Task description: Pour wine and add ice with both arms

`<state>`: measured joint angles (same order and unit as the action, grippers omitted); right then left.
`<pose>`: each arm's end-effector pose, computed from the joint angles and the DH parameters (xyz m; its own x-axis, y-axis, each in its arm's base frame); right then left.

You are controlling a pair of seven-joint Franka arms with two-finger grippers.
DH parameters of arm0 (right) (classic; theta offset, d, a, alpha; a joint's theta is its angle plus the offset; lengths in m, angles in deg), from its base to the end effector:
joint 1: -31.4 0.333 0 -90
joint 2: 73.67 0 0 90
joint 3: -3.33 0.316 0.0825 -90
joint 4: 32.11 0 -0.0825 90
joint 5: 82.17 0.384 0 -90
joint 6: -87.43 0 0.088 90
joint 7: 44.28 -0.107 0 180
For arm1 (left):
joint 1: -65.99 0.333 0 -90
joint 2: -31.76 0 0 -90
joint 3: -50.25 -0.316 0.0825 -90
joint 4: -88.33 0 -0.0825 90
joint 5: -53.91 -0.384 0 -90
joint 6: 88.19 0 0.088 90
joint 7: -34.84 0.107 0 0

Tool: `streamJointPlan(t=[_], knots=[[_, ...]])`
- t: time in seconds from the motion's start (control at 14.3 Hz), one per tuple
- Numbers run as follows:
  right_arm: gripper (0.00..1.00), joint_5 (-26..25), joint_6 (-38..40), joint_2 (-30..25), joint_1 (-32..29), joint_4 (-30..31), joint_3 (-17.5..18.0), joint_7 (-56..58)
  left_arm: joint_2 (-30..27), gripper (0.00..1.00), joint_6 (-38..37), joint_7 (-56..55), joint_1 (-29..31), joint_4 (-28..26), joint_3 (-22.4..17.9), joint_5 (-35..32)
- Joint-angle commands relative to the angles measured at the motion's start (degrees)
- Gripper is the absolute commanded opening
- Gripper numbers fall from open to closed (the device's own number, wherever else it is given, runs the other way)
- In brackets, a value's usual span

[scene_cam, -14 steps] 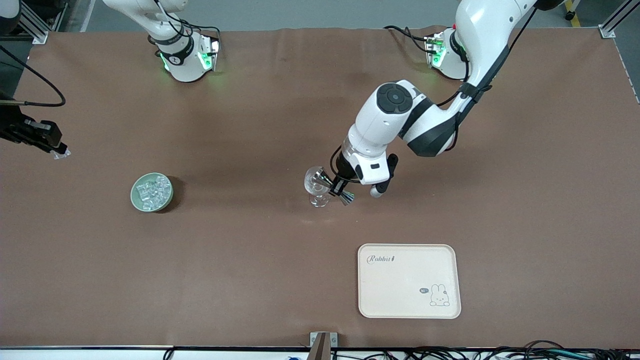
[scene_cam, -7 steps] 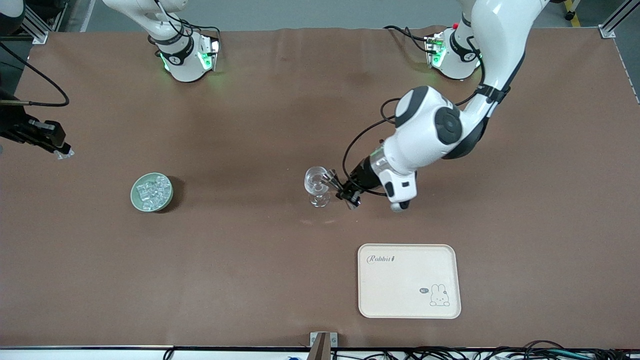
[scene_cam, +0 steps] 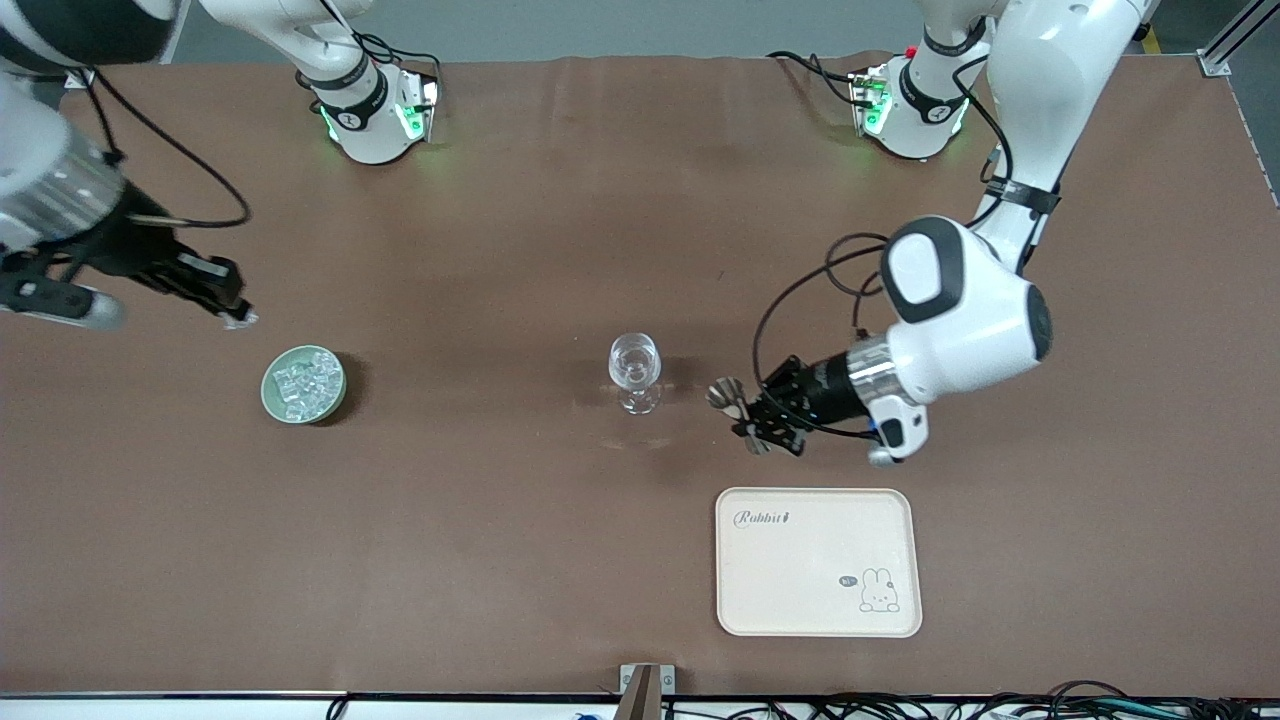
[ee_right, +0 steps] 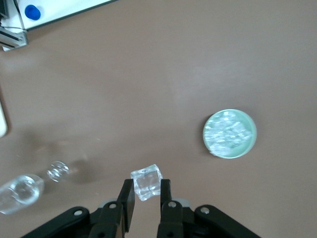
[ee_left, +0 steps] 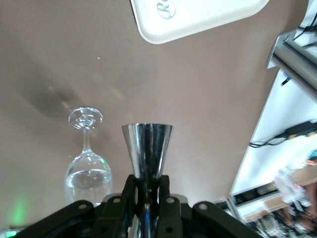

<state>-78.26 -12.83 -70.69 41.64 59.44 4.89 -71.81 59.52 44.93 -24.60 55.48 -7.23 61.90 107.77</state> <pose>0.5728 0.1255 0.5987 0.9577 -0.2821 0.0561 -0.2751 -0.9554 -0.1075 0.6452 -0.2591 0.3551 0.3018 0.6633 -0.6848 0.9496 -0.1449 0.2781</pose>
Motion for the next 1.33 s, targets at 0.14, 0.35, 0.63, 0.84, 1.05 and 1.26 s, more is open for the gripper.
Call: streamJointPlan(t=[0.14, 0.35, 0.63, 0.84, 1.05, 1.26], knots=[[0.01, 0.48, -9.59, 7.02, 11.36, -0.05, -0.51, -18.14, 8.95, 0.01, -14.69, 3.36, -0.39, 9.75, -10.4, 10.02], [0.01, 0.48, -15.4, 11.51, 17.25, -0.22, -0.51, -27.64, 14.94, 0.01, -19.13, 3.28, -0.39, 15.74, -14.9, 16.0], [0.01, 0.4, -20.41, 15.2, 22.71, -0.22, -0.51, -36.0, 19.86, 0.01, -19.22, 3.36, -0.48, 17.07, -19.46, 28.47], [0.01, 0.22, -22.79, 19.68, 26.31, -3.11, -0.51, -41.8, 21.63, 0.01, -19.57, 3.28, 0.04, 16.98, -21.31, 33.58], [0.01, -0.04, -23.85, 23.2, 29.48, -5.75, -0.59, -46.9, 22.86, 0.01, -20.7, 3.19, 1.8, 16.89, -21.76, 37.02], [0.01, 0.04, -25.86, 25.05, 31.59, -6.46, -0.6, -48.76, 25.58, 0.01, -20.97, 6.16, 1.72, 17.16, -21.67, 40.87]])
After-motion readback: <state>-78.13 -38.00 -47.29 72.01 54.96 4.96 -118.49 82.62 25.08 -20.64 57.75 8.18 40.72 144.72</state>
